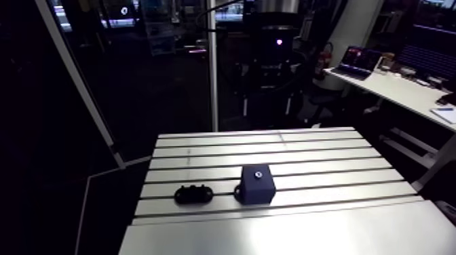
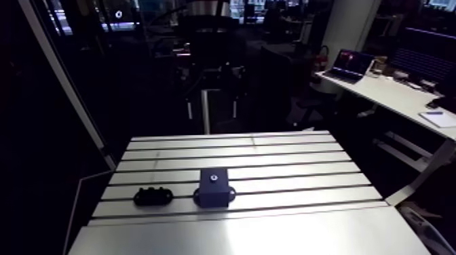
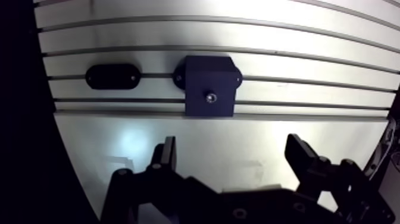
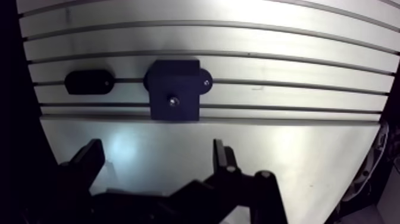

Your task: Pick up the M10 bolt and insert it into the hole until fully seated.

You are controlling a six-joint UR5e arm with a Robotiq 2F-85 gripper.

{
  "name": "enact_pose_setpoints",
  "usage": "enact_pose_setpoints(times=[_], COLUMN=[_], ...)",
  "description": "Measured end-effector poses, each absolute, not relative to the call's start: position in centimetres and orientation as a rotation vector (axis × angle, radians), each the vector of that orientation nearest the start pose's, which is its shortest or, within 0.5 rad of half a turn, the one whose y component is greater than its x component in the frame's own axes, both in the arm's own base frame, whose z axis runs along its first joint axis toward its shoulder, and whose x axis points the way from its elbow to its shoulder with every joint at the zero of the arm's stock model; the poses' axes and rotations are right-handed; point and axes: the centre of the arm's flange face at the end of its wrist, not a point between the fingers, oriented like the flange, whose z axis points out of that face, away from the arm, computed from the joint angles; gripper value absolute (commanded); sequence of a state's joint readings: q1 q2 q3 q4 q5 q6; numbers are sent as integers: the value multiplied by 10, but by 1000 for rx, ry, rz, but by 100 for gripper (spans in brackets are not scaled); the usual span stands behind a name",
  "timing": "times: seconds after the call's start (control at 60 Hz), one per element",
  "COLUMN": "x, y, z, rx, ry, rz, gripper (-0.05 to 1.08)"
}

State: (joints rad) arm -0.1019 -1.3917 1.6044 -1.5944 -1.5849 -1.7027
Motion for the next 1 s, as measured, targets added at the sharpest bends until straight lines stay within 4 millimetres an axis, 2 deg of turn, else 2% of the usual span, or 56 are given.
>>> enact_pose_setpoints(times=[0.3,0.4,0.667,1.0], x=[-547,-544,-537,-517], y=[-74,-75,-80,-87], z=[441,454,471,487], rx=[-43,-46,-53,-62], ry=[2946,2944,2957,2985], rz=[-8,-8,-12,-15], gripper=[1,1,1,1])
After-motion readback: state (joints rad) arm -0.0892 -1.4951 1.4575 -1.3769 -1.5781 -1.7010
